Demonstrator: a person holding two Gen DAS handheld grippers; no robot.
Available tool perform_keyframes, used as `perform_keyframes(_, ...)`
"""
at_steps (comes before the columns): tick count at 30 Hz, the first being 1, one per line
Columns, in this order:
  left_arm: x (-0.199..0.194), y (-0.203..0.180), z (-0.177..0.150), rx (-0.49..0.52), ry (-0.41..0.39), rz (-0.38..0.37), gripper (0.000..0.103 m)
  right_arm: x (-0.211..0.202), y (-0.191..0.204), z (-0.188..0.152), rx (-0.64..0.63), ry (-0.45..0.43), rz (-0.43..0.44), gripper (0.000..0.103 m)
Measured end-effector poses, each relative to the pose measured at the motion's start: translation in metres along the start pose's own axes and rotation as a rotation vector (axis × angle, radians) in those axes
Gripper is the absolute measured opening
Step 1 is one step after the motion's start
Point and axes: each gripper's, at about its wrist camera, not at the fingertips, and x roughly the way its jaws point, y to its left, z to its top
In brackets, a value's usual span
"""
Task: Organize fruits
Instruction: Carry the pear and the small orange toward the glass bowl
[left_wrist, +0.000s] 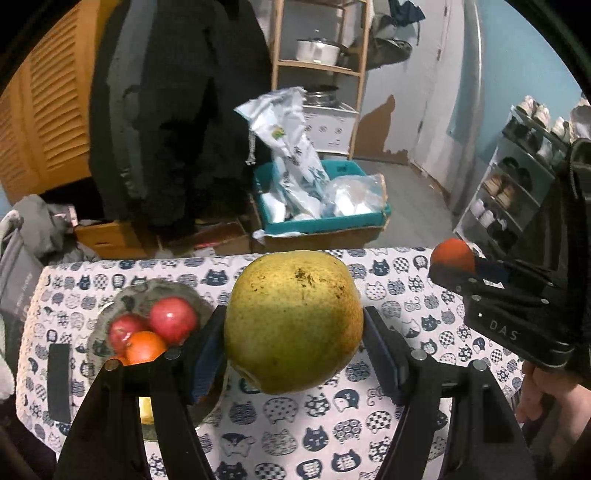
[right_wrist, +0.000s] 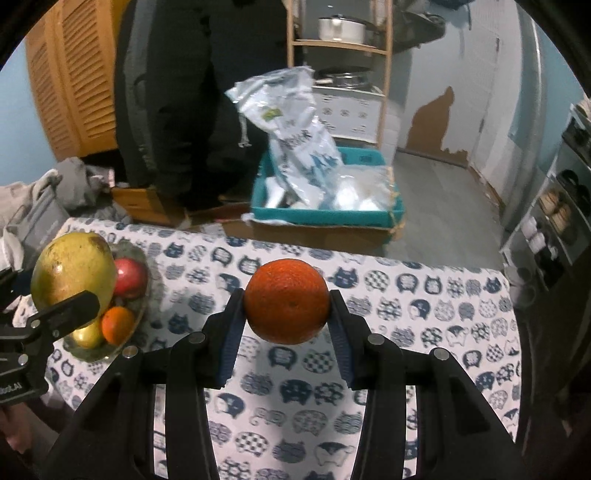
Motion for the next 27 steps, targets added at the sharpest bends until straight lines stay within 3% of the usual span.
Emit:
perform_keyframes(19,-0.018,0.108,-0.025,-0.134,-0.011,0.124,0.073,0.034,0.108,0.025,-0.122,0.017,0.128,0.043)
perform_keyframes(27,-0.009,0.166,-0.043,-0.22,0.021,0.179,0.073,0.069,0.156,0.026,-0.153,0.074,0.181,0.043)
